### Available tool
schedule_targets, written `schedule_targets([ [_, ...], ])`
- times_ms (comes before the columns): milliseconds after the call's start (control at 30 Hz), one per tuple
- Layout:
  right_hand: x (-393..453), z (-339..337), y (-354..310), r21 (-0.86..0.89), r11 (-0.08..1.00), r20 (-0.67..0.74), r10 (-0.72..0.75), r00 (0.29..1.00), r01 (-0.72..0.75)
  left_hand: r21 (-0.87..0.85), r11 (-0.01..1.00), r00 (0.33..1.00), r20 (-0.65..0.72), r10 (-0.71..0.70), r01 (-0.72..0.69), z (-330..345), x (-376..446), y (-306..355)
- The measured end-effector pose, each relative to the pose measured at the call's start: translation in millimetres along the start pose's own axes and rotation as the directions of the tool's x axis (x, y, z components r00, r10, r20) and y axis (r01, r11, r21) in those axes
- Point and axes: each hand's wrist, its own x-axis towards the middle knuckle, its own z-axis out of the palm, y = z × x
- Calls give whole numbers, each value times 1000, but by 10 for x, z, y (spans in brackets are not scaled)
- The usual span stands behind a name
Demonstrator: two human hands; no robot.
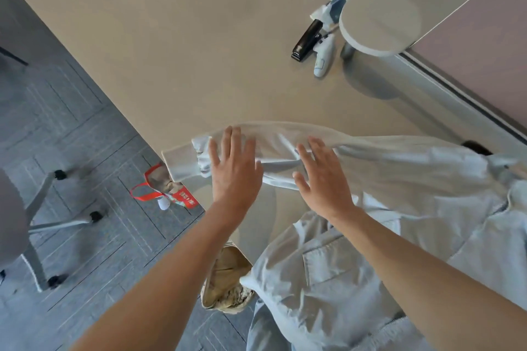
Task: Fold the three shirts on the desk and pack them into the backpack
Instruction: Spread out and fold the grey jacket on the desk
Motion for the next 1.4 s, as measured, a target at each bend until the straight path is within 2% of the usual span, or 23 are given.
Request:
schedule_targets([
  [133,157,202,-36,-34,999,76,34,997,-31,35,999,1000,-18,-12,13,191,-411,-133],
  [267,417,332,-46,-36,997,81,67,994,-65,95,995,1000,0,-16,16,340,-366,-326],
  [367,531,417,-29,-36,996,72,80,994,-78,151,988,999,51,10,-17,539,-128,-559],
  [500,555,498,32,-62,998,26,33,999,-32,108,993,994,106,29,-40,768,536,-842],
  [600,542,556,34,-79,997,0,16,1000,-16,109,991,972,229,47,-74,848,969,-887],
  [667,540,567,12,-98,995,-23,26,999,-29,112,991,973,227,41,-68,852,1070,-837],
  [733,495,534,-29,-123,987,-57,94,994,-101,90,996,993,121,14,-25,815,985,-708],
  [800,402,518,-75,-158,959,-98,223,970,-236,45,999,998,53,27,-29,810,762,-498],
  [867,309,539,-122,-174,924,-92,328,940,-340,-9,999,994,103,41,-41,881,501,-304],
  [1000,380,651,-136,-196,914,-29,358,933,-356,-29,999,978,207,-8,14,1116,432,-320],
  [1200,855,736,-164,-170,900,-17,405,914,-402,-6,1000,968,249,25,-25,1132,986,-490],
  [1300,828,626,-168,-45,916,-20,398,917,-399,-6,1000,965,262,-18,20,1046,948,-378],
  [1400,409,369,-177,52,928,-175,372,912,-368,-79,997,975,220,36,-19,923,623,-120],
])
